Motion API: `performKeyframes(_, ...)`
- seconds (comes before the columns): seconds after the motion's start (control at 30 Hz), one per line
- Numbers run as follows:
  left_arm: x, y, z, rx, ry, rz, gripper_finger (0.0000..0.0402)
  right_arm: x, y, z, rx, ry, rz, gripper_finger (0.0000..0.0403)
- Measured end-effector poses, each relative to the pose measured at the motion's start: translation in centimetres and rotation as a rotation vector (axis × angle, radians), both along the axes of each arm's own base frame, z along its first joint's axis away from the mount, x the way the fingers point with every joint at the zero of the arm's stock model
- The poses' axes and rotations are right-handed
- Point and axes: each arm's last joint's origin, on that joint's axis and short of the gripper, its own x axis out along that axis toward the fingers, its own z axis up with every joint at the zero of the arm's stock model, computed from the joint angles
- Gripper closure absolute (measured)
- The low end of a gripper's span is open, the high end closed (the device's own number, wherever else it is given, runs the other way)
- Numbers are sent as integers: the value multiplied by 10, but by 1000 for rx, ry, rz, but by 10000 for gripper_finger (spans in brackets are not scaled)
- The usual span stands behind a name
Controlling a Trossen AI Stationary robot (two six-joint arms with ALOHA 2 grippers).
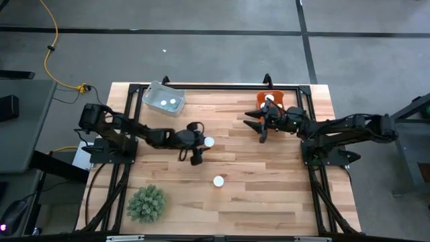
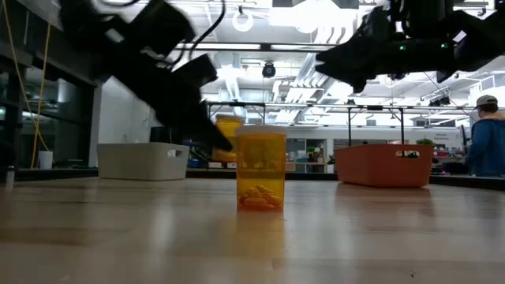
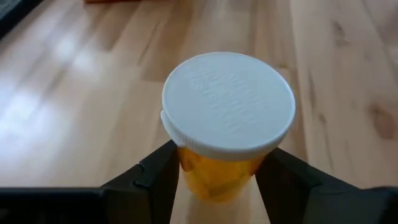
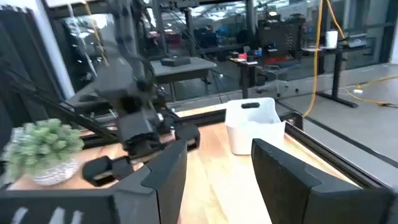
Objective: Pick and place medicine bottles into bin by pill shape (circle, oval)
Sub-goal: Put the top orange capsule bottle into the orange bin
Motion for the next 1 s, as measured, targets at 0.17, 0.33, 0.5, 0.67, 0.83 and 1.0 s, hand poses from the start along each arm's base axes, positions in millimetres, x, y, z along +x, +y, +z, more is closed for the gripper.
performKeyframes(0.17, 21, 17, 31, 46, 81, 6, 225, 27, 5, -4, -77, 93, 26, 230)
performKeyframes(0.33, 31, 32, 51, 53, 48, 46, 225, 60, 12, -7, -189, 214, 8, 230)
performKeyframes(0.5, 30, 35, 50, 42, 61, 58, 225, 87, 17, -5, -195, 386, -42, 210)
performKeyframes(0.67, 27, 35, 47, 36, 104, 61, 225, 108, 26, 1, -201, 485, -5, 158)
performKeyframes(0.83, 28, 34, 48, 38, 92, 58, 225, 121, 32, -2, -221, 513, 23, 115)
performKeyframes(1.0, 29, 31, 48, 44, 94, 41, 224, 127, 30, -3, -243, 506, 19, 104)
